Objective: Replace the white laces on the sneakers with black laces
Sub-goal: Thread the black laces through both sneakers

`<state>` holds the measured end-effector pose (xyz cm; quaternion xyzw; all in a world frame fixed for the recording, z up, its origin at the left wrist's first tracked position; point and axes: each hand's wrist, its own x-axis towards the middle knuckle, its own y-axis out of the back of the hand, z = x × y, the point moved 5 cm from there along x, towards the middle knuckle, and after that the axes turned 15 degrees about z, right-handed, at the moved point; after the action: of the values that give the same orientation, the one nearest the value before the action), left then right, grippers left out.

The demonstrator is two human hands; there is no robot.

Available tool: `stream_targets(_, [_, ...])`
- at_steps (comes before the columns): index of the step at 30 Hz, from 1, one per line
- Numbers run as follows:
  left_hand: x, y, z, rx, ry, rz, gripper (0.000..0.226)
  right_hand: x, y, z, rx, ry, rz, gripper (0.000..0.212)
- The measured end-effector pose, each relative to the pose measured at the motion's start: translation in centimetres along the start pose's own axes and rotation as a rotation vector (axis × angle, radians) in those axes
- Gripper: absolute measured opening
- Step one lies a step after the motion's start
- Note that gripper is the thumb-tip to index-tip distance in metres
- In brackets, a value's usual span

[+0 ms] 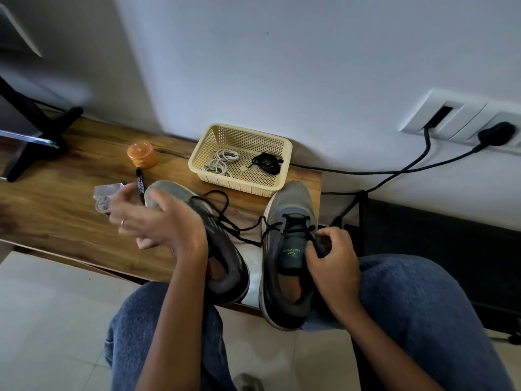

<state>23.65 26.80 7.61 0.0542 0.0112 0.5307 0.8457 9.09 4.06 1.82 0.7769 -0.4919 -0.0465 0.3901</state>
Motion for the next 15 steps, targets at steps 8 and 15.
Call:
stream_targets(8, [-6.2, -3.2, -0.3, 0.308, -0.623, -0.954, 0.017, 3.7, -1.7, -5.5, -0.050, 0.270, -0.142, 0.016])
stream_targets(15, [-8.5, -3.4, -4.3, 0.761, -0.892, -1.407, 0.034, 5.0, -6.5, -7.6, -0.560, 0.436, -0.740, 0.031])
